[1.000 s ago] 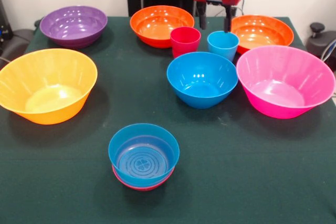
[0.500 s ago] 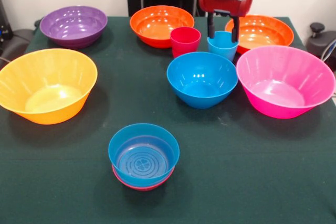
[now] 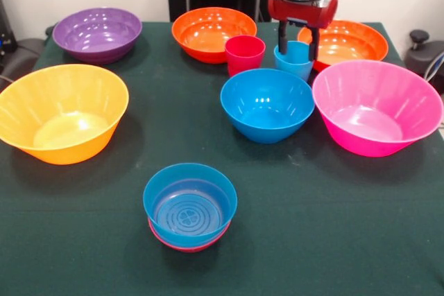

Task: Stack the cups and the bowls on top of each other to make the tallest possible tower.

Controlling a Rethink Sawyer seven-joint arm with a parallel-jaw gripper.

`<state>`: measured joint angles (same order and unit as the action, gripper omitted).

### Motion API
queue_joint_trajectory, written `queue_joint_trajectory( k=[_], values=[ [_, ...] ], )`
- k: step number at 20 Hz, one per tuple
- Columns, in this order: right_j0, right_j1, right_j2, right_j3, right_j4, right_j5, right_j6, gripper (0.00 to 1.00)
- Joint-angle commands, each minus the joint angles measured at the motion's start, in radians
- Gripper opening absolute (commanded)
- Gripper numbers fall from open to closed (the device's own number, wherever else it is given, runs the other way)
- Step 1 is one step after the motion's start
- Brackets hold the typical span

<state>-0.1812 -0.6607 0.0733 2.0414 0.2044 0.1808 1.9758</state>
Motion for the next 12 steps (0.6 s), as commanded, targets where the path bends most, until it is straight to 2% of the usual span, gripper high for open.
queue_joint_trajectory(
  k=[1,6,12],
  values=[
    [0.021,0.038,0.028,-0.002,0.015,-0.058,0.179,1.00],
    [0.026,0.018,0.031,0.014,0.010,-0.048,0.197,1.00],
    [0.065,-0.025,0.008,0.060,0.015,-0.041,0.228,1.00]
  ],
)
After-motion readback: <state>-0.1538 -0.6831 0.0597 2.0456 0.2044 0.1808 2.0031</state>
